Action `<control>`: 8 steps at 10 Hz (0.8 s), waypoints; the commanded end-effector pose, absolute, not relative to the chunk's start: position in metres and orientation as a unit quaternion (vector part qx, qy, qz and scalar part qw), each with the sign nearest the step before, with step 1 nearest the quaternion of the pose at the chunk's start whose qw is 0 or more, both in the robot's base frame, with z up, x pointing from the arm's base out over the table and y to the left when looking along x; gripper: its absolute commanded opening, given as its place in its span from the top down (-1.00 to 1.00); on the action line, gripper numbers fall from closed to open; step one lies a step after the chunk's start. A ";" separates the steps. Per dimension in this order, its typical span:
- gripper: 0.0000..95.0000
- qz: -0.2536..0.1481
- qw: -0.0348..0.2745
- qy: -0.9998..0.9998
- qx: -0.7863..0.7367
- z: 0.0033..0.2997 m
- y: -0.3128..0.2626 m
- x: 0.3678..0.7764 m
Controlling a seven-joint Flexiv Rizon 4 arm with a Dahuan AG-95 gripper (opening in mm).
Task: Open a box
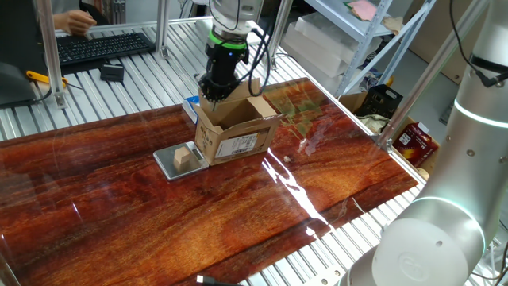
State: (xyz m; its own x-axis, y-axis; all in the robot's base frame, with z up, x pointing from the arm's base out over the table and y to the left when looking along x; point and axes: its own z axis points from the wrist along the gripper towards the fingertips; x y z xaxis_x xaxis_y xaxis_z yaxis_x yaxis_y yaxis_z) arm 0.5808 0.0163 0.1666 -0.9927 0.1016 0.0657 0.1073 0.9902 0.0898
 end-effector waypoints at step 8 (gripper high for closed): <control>1.00 -0.028 0.019 -0.999 0.006 0.149 -0.024 0.576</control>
